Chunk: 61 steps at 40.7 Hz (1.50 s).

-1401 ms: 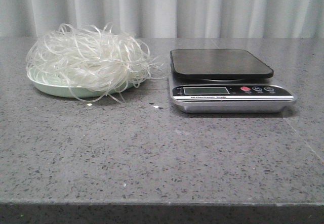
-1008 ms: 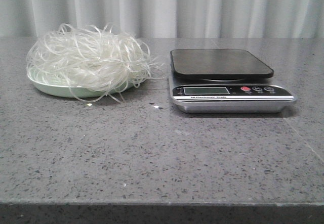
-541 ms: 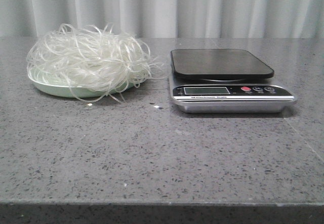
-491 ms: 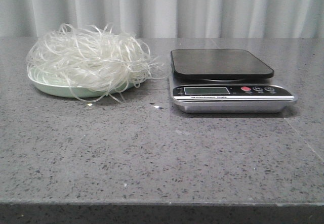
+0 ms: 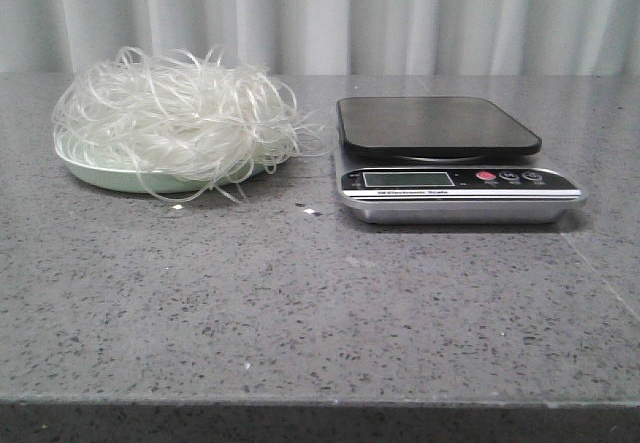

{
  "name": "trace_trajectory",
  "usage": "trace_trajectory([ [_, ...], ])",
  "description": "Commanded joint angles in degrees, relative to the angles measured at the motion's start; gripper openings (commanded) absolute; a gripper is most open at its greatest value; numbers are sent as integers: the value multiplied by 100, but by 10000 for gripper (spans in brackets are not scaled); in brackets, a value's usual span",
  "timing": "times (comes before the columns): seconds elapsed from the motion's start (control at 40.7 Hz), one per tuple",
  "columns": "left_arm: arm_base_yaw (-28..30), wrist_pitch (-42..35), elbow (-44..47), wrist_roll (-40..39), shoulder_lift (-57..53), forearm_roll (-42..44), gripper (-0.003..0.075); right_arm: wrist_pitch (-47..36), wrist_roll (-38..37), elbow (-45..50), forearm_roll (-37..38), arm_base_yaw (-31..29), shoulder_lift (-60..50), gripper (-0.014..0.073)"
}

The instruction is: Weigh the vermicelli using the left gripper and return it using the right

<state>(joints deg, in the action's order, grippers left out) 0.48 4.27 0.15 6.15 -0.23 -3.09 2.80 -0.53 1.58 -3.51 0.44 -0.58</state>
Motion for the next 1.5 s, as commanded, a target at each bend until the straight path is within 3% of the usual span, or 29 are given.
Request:
trace_trajectory([
  [0.0, 10, -602, 49, 6, -111, -54, 137, -466, 22, -42, -3, -12, -96, 150],
  [0.172, 10, -1071, 49, -6, -111, -54, 137, -466, 22, -42, -3, -12, -96, 150],
  [0.369, 10, -3121, -90, -55, -111, -157, 137, -318, 22, -42, -3, -12, -96, 150],
  [0.418, 10, -3183, -344, -54, -111, -203, 137, -144, 22, -42, -3, -12, -96, 150],
  [0.737, 10, -352, -3591, -54, 988, -203, 138, -223, 22, -42, -3, -12, -96, 150],
  [0.934, -125, 628, -4797, -54, 2262, -203, 143, -219, 22, -42, -3, -12, -96, 150],
  [1.008, -371, 799, -5021, -54, 2679, -203, 188, -219, 22, -42, -3, -12, -96, 150],
  [1.155, -998, 829, -5280, -54, 3491, -203, 381, -246, 22, -42, -3, -12, -96, 150],
  [1.253, -1451, 961, -5485, -54, 4016, -203, 468, -330, 22, -42, -3, -12, -96, 150],
  [1.474, -2226, 2447, -6461, -54, 5399, -203, 520, -349, 22, -42, -3, -12, -96, 150],
])
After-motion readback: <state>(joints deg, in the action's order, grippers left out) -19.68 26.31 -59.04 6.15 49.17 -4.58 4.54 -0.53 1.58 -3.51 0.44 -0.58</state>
